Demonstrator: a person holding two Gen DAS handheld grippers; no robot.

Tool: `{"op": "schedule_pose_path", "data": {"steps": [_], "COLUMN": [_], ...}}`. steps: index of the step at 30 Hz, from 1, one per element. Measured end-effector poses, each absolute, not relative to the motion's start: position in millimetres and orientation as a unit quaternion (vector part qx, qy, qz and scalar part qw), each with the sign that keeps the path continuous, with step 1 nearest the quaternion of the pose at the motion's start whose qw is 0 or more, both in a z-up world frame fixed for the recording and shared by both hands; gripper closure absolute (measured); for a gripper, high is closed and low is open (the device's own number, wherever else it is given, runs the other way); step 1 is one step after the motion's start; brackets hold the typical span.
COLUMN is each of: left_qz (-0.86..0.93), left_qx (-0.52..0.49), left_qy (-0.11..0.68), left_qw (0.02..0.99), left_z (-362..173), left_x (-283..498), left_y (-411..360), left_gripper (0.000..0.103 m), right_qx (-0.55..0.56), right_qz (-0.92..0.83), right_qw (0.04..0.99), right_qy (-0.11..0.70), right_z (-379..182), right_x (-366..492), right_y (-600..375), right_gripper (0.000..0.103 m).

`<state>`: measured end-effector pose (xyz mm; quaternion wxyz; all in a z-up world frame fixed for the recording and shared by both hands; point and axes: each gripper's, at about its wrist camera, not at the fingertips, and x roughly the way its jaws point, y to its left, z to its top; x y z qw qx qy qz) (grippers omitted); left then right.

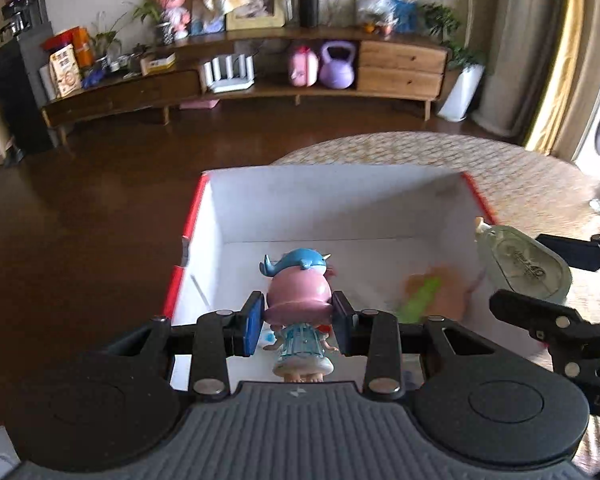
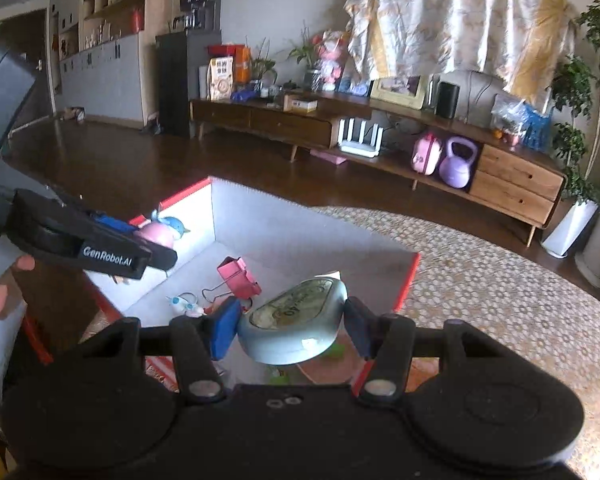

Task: Organize rigid objects
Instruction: 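Lower both items into the red box and open both tools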

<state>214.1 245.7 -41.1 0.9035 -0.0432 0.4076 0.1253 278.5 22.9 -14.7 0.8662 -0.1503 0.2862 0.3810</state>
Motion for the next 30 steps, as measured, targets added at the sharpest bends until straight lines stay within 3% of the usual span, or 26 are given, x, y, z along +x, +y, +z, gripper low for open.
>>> {"op": "schedule_pose_path", "data": {"steps": [17, 26, 30], "left_qz": [0.142, 0.142, 0.143], "left_qx": [0.001, -0.002, -0.009], "left_qy": [0.504, 0.515, 0.516], "left_qw": [0.852, 0.845, 0.845], "left_z": [-100, -102, -101], "left_x": [286, 290, 288], "left_y": [256, 255, 255], "left_gripper": [0.068, 0.068, 0.068], "right_qx": [-0.179, -0.218, -0.215], "right_qz": [0.377, 0.369, 0.369], "right_qw": [0.83, 0.825, 0.824], "right_qy": [0.369, 0.369, 0.371], "right_z": [-65, -71, -70], "right_x": [320, 313, 311], "right_y": [68, 79, 79], "right_gripper": [0.047, 0.046, 0.041]}}
